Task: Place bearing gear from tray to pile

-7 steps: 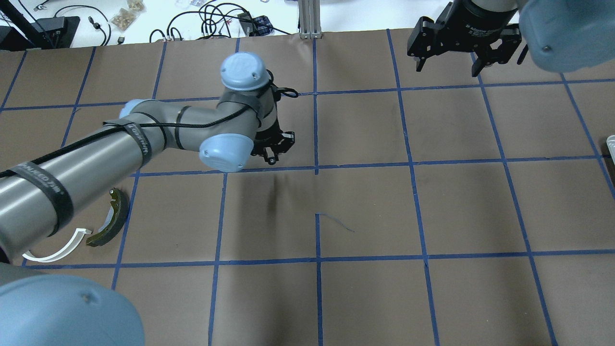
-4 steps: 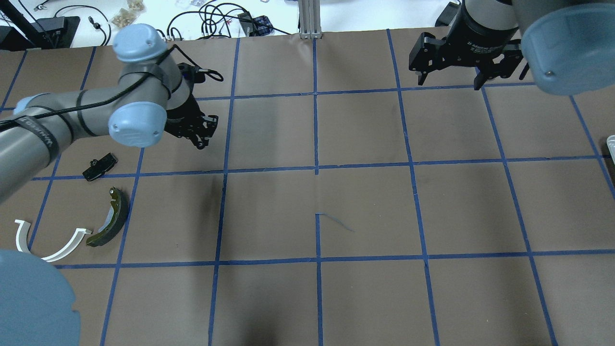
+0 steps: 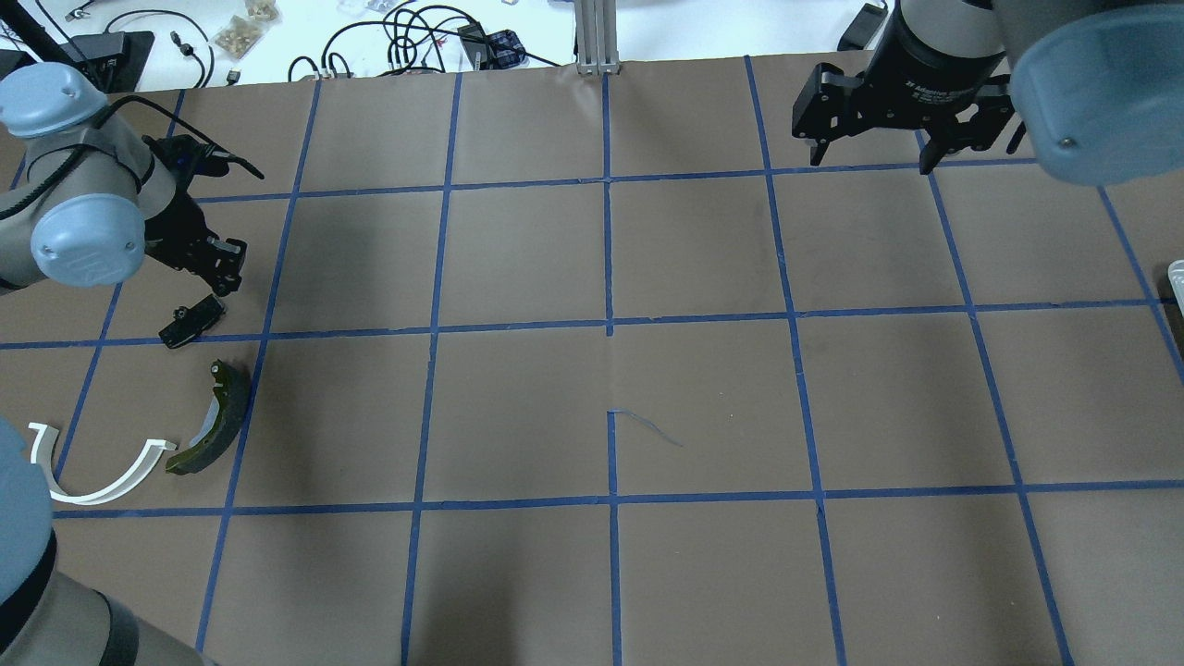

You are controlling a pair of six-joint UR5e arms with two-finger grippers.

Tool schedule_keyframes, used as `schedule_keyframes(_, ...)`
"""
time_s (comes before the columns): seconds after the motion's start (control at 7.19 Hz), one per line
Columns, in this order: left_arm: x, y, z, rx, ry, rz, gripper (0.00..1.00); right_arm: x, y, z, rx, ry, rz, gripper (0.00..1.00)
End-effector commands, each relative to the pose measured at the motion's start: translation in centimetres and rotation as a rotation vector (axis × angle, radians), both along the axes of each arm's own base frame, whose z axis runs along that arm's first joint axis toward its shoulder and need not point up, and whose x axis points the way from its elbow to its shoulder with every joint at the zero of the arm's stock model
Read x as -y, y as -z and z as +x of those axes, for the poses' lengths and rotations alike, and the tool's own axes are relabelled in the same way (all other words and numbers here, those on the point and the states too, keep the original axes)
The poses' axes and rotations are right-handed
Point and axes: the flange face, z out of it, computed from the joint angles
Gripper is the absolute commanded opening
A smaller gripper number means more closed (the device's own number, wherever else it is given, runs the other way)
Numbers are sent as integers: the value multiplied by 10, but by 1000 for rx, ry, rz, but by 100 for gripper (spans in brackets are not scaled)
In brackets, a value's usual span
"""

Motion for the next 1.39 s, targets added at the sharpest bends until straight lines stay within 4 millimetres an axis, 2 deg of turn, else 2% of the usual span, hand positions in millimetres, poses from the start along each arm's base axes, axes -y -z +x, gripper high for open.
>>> schedule_keyframes(0.0,10,23,25,16,35,-42,4,0,1,0,0,0,2,100)
schedule_keyframes(0.14,10,31,24,8,34,-31,4,0,1,0,0,0,2,100)
schedule_keyframes(0.42,12,29,25,6,34,-40,10,0,1,0,1,0,1,100)
schedule_keyframes(0.56,10,29,25,6,34,-37,17,0,1,0,1,0,1,100)
schedule_keyframes(0.84,8,31,33,13,20,-31,25,0,1,0,-1,-1,1,100)
schedule_keyframes(0.97,8,31,34,13,17,-31,34,0,1,0,0,0,1,100)
schedule_keyframes(1.25,4,35,39,11,7,-22,60,0,1,0,-1,-1,1,100)
